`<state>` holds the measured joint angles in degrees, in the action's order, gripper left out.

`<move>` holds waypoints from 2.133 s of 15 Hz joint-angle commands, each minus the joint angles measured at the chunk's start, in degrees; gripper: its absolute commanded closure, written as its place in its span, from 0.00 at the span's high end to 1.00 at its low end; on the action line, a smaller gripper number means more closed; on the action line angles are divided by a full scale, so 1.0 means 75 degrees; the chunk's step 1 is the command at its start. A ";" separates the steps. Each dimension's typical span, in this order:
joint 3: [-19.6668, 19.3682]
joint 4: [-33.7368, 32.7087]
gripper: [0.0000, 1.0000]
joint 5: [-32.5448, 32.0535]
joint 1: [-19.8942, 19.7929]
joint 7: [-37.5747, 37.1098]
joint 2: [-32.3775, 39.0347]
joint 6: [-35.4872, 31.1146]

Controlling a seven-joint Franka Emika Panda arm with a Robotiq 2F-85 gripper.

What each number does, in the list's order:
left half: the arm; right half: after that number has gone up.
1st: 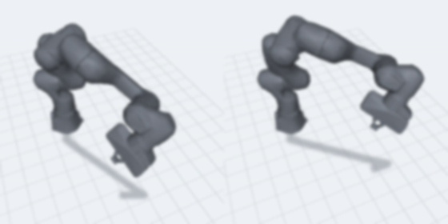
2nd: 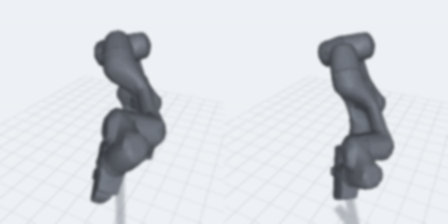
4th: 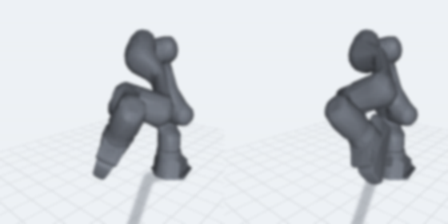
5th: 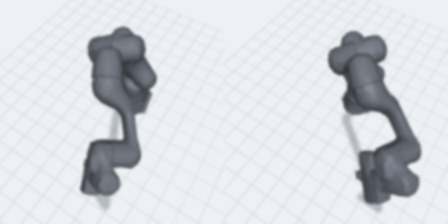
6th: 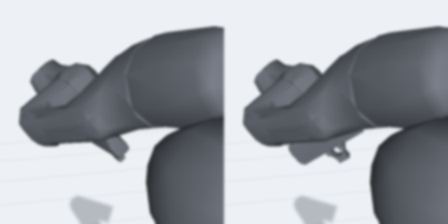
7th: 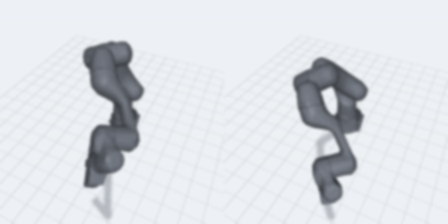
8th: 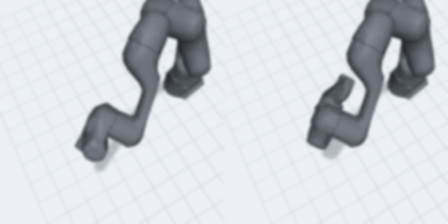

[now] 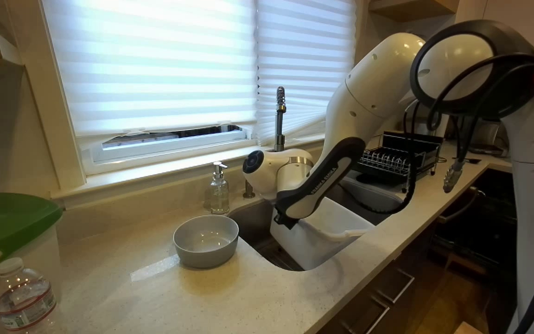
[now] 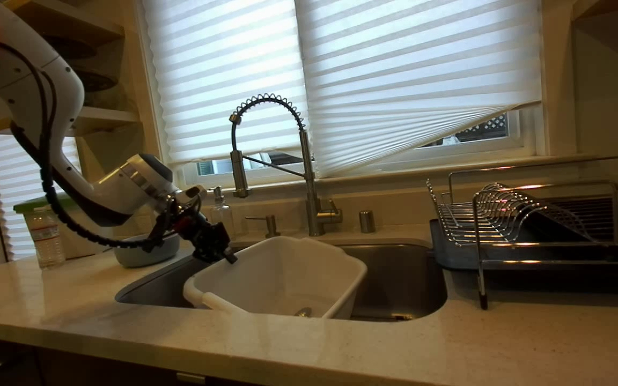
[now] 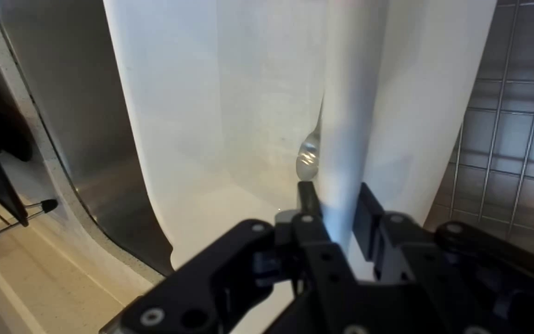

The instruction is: Push the white dish a little to the right in the sink, pick up the white dish and pour out some water, push the white dish to the left side of the sink

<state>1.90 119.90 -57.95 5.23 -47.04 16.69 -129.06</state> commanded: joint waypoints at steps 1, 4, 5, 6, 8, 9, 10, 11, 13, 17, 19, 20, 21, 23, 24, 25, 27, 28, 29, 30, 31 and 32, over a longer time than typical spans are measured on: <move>0.0020 0.0206 0.06 0.0209 0.0015 0.0624 -0.0672 0.0067; 0.0000 0.0160 0.06 0.0264 0.0037 0.0868 -0.0739 0.0123; -0.0005 0.0150 0.06 0.0257 0.0046 0.0890 -0.0770 0.0130; 0.0003 0.0153 0.06 0.0281 0.0045 0.0925 -0.0814 0.0110; 0.0014 0.0168 0.06 0.0333 0.0034 0.1004 -0.0923 0.0063; 0.0011 0.0194 0.06 0.0357 0.0033 0.1077 -0.0985 0.0071; 0.0006 0.0194 0.06 0.0391 0.0010 0.1178 -0.1014 0.0036; 0.0003 0.0195 0.06 0.0410 -0.0002 0.1234 -0.1044 0.0037; -0.0006 0.0188 0.06 0.0424 -0.0019 0.1279 -0.1045 0.0018; -0.0006 0.0202 0.06 0.0523 -0.0049 0.1423 -0.1109 -0.0032; -0.0021 0.0184 0.06 0.0571 -0.0059 0.1528 -0.1163 -0.0003; -0.0031 0.0173 0.06 0.0561 -0.0065 0.1538 -0.1191 0.0017; -0.0042 0.0156 0.06 0.0568 -0.0077 0.1578 -0.1230 0.0040; -0.0069 0.0138 0.06 0.0567 -0.0096 0.1639 -0.1297 0.0062; -0.0083 0.0136 0.06 0.0565 -0.0108 0.1658 -0.1328 0.0061; -0.0095 0.0128 0.06 0.0564 -0.0121 0.1671 -0.1349 0.0062; -0.0108 0.0127 0.06 0.0582 -0.0155 0.1735 -0.1404 0.0054; -0.0106 0.0127 0.06 0.0591 -0.0170 0.1786 -0.1442 0.0056; -0.0103 0.0128 0.06 0.0599 -0.0185 0.1846 -0.1475 0.0051; -0.0098 0.0122 0.06 0.0613 -0.0190 0.1915 -0.1511 0.0060; -0.0091 0.0115 0.06 0.0620 -0.0188 0.1967 -0.1551 0.0065; -0.0077 0.0114 0.06 0.0638 -0.0185 0.2072 -0.1611 0.0061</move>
<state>0.88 120.56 -53.77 3.46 -35.89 9.20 -129.15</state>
